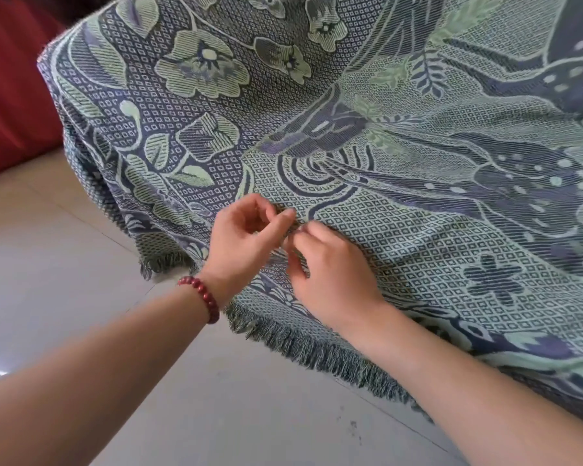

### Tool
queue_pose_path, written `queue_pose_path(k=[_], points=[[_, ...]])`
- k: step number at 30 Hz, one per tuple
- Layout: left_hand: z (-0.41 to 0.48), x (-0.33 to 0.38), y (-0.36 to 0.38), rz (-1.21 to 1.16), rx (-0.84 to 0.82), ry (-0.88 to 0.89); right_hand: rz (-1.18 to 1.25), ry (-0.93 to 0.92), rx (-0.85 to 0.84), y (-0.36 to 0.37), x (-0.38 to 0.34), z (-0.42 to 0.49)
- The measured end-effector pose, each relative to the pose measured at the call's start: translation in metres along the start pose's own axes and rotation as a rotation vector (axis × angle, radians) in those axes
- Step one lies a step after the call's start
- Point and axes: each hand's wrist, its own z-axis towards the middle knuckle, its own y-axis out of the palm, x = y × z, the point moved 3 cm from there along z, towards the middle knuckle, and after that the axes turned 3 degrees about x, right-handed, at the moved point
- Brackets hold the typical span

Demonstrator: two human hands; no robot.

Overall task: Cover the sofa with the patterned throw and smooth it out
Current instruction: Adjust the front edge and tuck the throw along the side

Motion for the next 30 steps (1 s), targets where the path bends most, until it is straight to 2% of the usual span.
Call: queue_pose_path(k=[2,6,8,10,13,16,19,23,30], points=[[0.006,0.017,0.011,0.094,0.021,0.185,-0.021,-0.010,0.090,-0.010,0.002,0.003],[0.016,0.042,0.036,0.242,0.000,0.418,-0.152,0.010,0.215,-0.036,0.017,0.005],[0.023,0.049,0.054,0.364,-0.057,0.538,-0.310,0.089,0.193,-0.047,0.031,0.002],[0.029,0.052,0.077,0.468,-0.173,0.607,-0.460,0.271,0.067,-0.056,0.046,-0.006],[0.028,0.038,0.107,0.786,-0.359,0.548,-0.529,0.502,-0.134,-0.057,0.066,-0.025],[0.019,0.014,0.107,1.031,-0.432,0.529,-0.561,0.471,-0.199,-0.046,0.063,-0.047],[0.014,0.011,0.099,1.060,-0.465,0.559,-0.529,0.465,-0.212,-0.041,0.056,-0.056],[0.017,0.028,0.112,1.006,-0.455,0.448,-0.371,0.494,-0.118,-0.065,0.058,-0.042],[0.007,0.071,0.208,0.948,-0.552,0.516,-0.267,0.657,0.065,-0.143,0.121,-0.049]])
